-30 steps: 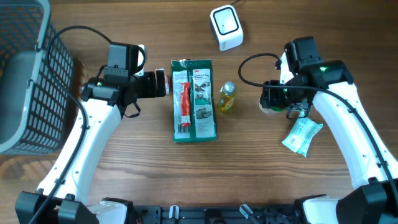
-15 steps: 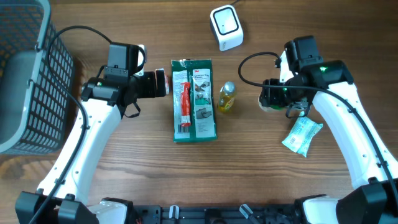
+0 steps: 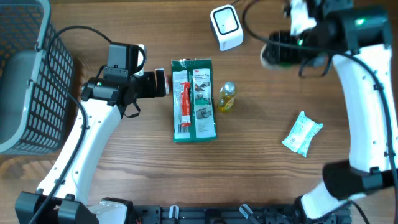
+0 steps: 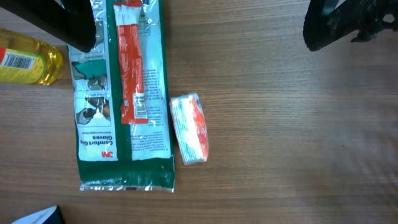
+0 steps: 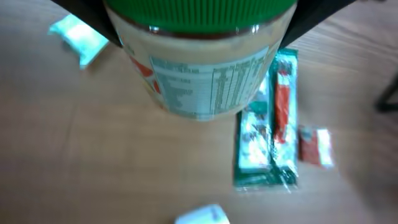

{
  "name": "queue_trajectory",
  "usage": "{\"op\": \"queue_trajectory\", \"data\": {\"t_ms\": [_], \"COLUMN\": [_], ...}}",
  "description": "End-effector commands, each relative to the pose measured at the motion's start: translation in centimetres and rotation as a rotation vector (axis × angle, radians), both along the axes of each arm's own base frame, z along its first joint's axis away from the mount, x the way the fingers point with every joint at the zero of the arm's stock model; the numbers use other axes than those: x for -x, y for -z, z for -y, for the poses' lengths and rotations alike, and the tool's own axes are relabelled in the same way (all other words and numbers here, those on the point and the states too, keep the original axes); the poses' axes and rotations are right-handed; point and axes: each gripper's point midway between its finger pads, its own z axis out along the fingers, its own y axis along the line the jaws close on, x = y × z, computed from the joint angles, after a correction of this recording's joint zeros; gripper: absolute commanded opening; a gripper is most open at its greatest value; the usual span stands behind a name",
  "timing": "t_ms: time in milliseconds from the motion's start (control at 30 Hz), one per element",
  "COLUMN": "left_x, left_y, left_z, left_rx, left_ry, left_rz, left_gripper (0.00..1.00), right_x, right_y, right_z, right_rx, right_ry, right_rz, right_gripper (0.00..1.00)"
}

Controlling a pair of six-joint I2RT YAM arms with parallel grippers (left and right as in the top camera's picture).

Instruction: Scan the item barcode

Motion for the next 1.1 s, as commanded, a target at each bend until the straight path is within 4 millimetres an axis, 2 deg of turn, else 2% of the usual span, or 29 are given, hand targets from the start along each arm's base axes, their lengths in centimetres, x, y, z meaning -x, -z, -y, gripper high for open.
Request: {"op": "queue_trajectory", "data": {"t_ms": [0, 100, 167, 267, 400, 567, 667, 833, 900, 1067], "left_x": [-0.3, -0.3, -0.3, -0.3, -0.3, -0.3, -0.3, -0.3, -0.3, -0.3], "left_y": [-0.6, -0.6, -0.6, -0.6, -0.6, -0.6, -0.6, -0.6, -0.6, -0.6], "left_z": [-0.2, -0.2, -0.2, -0.2, -0.2, -0.2, -0.2, -0.2, -0.2, -0.2], "left_rx": [-0.007, -0.007, -0.007, -0.007, -0.007, -0.007, -0.007, -0.007, -0.007, -0.007], "left_ry": [-0.003, -0.003, -0.003, -0.003, -0.003, -0.003, -0.003, -0.003, -0.003, -0.003], "left_rz": [0.019, 0.019, 0.019, 0.019, 0.019, 0.019, 0.019, 0.019, 0.019, 0.019], "left_gripper": [1.0, 1.0, 1.0, 1.0, 1.0, 1.0, 1.0, 1.0, 1.0, 1.0], "right_x": [-3.9, -10.0, -15.3, -20.0, -23.7, -26.1, -26.6, -27.5, -27.6, -27.9], "right_y": [1.0, 4.8, 6.6, 7.5, 6.9, 5.6, 7.0, 12.2, 13.6, 13.8], "right_z": [-1.1, -2.8, -5.3, -7.1, -8.1, -8.5, -8.2, -8.5, -9.0, -8.9], "right_rx": [0.013, 0.032, -0.014, -0.027, -0.007, -0.068, -0.117, -0.114, -0.134, -0.127], "right_ry": [-0.075, -0.15, -0.191, -0.184, -0.114, -0.036, 0.064, 0.084, 0.071, 0.069], "right_rz": [0.033, 0.109, 0.234, 0.375, 0.53, 0.629, 0.592, 0.515, 0.488, 0.501], "right_gripper": [0.04, 0.04, 0.04, 0.04, 0.04, 0.04, 0.04, 0.04, 0.04, 0.04]}}
